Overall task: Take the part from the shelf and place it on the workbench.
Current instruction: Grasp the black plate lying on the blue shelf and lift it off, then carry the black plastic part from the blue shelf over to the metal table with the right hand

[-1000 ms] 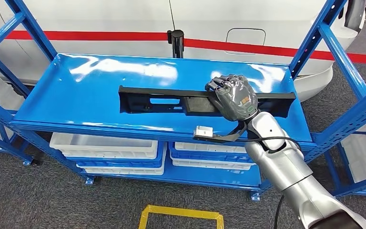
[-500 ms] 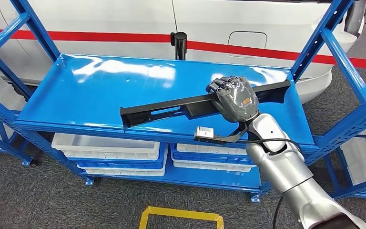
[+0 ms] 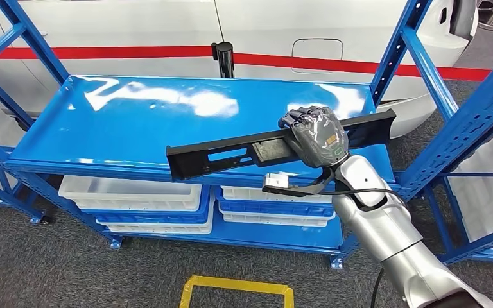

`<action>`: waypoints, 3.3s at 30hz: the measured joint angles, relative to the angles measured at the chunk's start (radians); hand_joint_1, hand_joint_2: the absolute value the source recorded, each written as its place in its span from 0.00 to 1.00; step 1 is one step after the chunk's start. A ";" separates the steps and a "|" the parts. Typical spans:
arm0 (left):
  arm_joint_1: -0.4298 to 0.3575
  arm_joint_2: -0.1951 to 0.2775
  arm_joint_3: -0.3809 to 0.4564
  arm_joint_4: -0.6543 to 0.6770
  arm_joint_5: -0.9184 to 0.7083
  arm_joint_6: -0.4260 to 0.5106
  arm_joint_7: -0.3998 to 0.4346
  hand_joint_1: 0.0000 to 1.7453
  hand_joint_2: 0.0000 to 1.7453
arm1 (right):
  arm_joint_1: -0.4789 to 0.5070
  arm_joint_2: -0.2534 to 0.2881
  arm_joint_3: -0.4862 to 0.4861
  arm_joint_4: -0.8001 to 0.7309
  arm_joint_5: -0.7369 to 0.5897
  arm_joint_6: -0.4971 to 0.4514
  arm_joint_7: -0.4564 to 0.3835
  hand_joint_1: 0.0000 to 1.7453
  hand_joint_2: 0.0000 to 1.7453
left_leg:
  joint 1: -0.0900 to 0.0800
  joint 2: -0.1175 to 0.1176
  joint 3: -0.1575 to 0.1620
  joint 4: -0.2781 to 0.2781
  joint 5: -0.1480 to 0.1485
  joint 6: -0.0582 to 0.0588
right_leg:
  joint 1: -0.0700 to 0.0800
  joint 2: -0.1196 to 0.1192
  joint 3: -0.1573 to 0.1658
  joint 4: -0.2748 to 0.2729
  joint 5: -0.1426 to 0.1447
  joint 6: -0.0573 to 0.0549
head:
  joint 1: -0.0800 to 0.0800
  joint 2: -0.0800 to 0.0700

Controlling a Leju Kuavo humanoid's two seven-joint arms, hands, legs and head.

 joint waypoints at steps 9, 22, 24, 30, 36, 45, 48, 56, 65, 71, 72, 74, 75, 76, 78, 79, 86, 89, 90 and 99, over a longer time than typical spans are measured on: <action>-0.004 0.006 0.000 -0.003 0.001 -0.007 -0.004 0.00 1.00 | -0.002 0.004 -0.001 0.006 0.005 0.000 0.000 1.00 1.00 | -0.068 0.011 0.138 -0.223 0.094 0.131 | 0.038 -0.006 -0.010 -0.012 0.025 -0.007 | 0.012 0.000; -0.009 -0.002 0.001 -0.004 0.009 -0.010 -0.008 0.00 1.00 | -0.001 -0.002 -0.007 0.024 0.002 -0.004 -0.009 1.00 1.00 | -0.012 0.012 0.097 -0.269 0.176 0.048 | -0.034 -0.011 0.039 0.001 -0.033 0.109 | 0.012 0.000; -0.008 -0.002 0.001 -0.004 0.010 -0.009 -0.009 0.00 1.00 | -0.001 -0.002 -0.007 0.026 0.000 -0.005 -0.010 1.00 1.00 | -0.012 0.008 0.085 -0.253 0.177 0.033 | -0.027 -0.004 0.034 0.009 -0.033 0.084 | 0.010 0.000; -0.005 -0.003 0.001 -0.003 0.011 -0.006 -0.010 0.00 1.00 | -0.006 0.006 -0.006 0.030 -0.002 -0.006 -0.012 1.00 1.00 | -0.001 0.006 0.002 -0.048 0.025 0.016 | -0.024 -0.003 0.000 0.013 -0.013 0.012 | 0.004 0.000; -0.005 -0.001 0.001 -0.004 0.012 -0.006 -0.009 0.00 1.00 | -0.006 0.008 -0.006 0.037 -0.002 -0.008 -0.012 1.00 1.00 | -0.018 0.003 0.126 -0.136 0.038 0.059 | -0.001 -0.001 -0.034 0.013 0.018 0.006 | 0.004 0.000; -0.006 -0.001 0.002 -0.004 0.014 -0.009 -0.013 0.00 1.00 | -0.009 0.005 -0.008 0.043 -0.004 -0.013 -0.014 1.00 1.00 | -0.036 0.017 0.163 -0.276 0.120 0.088 | -0.002 -0.009 -0.102 0.146 -0.056 0.024 | 0.008 0.000; -0.005 -0.002 0.002 -0.004 0.014 -0.013 -0.013 0.00 1.00 | -0.004 0.004 -0.007 0.049 -0.004 -0.013 -0.015 1.00 1.00 | -0.037 0.016 0.133 -0.274 0.140 0.082 | -0.005 -0.009 -0.129 0.269 -0.106 0.037 | 0.009 0.000; -0.005 -0.005 0.002 -0.004 0.013 -0.016 -0.012 0.00 1.00 | -0.008 0.006 -0.007 0.056 -0.004 -0.018 -0.016 1.00 1.00 | -0.040 0.015 0.086 -0.242 0.164 0.049 | -0.007 -0.011 0.056 -0.012 -0.044 0.033 | 0.008 0.000; -0.005 -0.004 0.002 -0.004 0.013 -0.016 -0.012 0.00 1.00 | -0.009 0.015 -0.006 0.062 -0.002 -0.019 -0.018 1.00 1.00 | -0.017 0.007 0.058 -0.043 0.025 0.014 | -0.015 -0.011 0.003 -0.002 -0.001 0.003 | 0.004 0.000; -0.007 -0.002 0.002 -0.004 0.013 -0.018 -0.014 0.00 1.00 | -0.011 0.016 -0.007 0.062 -0.002 -0.022 -0.018 1.00 1.00 | -0.030 -0.004 0.161 -0.227 0.082 0.038 | -0.013 -0.011 -0.011 -0.007 0.028 0.048 | 0.003 0.000; -0.007 -0.002 0.002 -0.004 0.013 -0.018 -0.014 0.00 1.00 | -0.011 0.014 -0.007 0.063 -0.002 -0.022 -0.018 1.00 1.00 | -0.031 -0.001 0.158 -0.235 0.092 0.047 | -0.012 -0.011 -0.018 -0.004 0.026 0.053 | 0.004 0.000; -0.008 -0.003 0.002 -0.004 0.014 -0.017 -0.014 0.00 1.00 | -0.011 0.010 -0.008 0.063 -0.003 -0.023 -0.017 1.00 1.00 | -0.031 0.004 0.145 -0.253 0.118 0.071 | -0.008 -0.012 -0.046 0.042 -0.017 0.046 | 0.006 0.000; -0.009 -0.003 0.003 -0.004 0.014 -0.016 -0.014 0.00 1.00 | -0.011 0.009 -0.008 0.064 -0.004 -0.023 -0.017 1.00 1.00 | -0.033 0.006 0.134 -0.256 0.131 0.078 | -0.008 -0.013 -0.070 0.100 -0.060 0.035 | 0.008 0.000; -0.009 -0.003 0.003 -0.004 0.014 -0.016 -0.014 0.00 1.00 | -0.011 0.009 -0.008 0.065 -0.004 -0.024 -0.017 1.00 1.00 | -0.036 0.006 0.119 -0.257 0.142 0.084 | -0.008 -0.013 -0.094 0.171 -0.103 0.025 | 0.008 0.000; -0.010 -0.003 0.003 -0.004 0.014 -0.015 -0.014 0.00 1.00 | -0.009 0.008 -0.007 0.067 -0.004 -0.025 -0.017 1.00 1.00 | -0.043 0.006 0.088 -0.257 0.165 0.086 | -0.006 -0.013 -0.120 0.290 -0.149 0.024 | 0.008 0.000; -0.010 -0.003 0.003 -0.004 0.014 -0.016 -0.014 0.00 1.00 | -0.008 0.007 -0.007 0.068 -0.004 -0.025 -0.017 1.00 1.00 | -0.046 0.006 0.072 -0.256 0.177 0.087 | -0.005 -0.013 -0.110 0.303 -0.143 0.031 | 0.008 0.000; -0.010 -0.008 0.004 -0.004 0.013 -0.016 -0.014 0.00 1.00 | -0.013 0.011 -0.008 0.067 -0.004 -0.027 -0.018 1.00 1.00 | -0.061 0.009 0.016 -0.262 0.255 0.064 | 0.023 -0.017 0.128 -0.036 -0.110 0.010 | 0.004 0.000; -0.007 -0.006 0.004 -0.003 0.012 -0.015 -0.014 0.00 1.00 | -0.007 0.014 -0.006 0.069 -0.004 -0.028 -0.018 1.00 1.00 | -0.050 0.004 -0.001 -0.232 0.205 0.042 | 0.004 -0.021 0.112 -0.042 -0.075 -0.016 | 0.004 0.000; -0.006 -0.005 0.005 -0.003 0.012 -0.015 -0.014 0.00 1.00 | -0.007 0.016 -0.006 0.070 -0.003 -0.028 -0.018 1.00 1.00 | -0.043 0.002 -0.013 -0.188 0.152 0.035 | 0.000 -0.022 0.103 -0.043 -0.060 -0.022 | 0.004 0.000; -0.008 -0.005 0.005 -0.004 0.011 -0.015 -0.019 0.00 1.00 | -0.006 0.017 -0.007 0.068 -0.003 -0.028 -0.014 1.00 1.00 | -0.009 -0.008 0.151 -0.186 0.074 0.000 | -0.009 -0.020 -0.018 0.003 0.014 0.019 | 0.002 0.000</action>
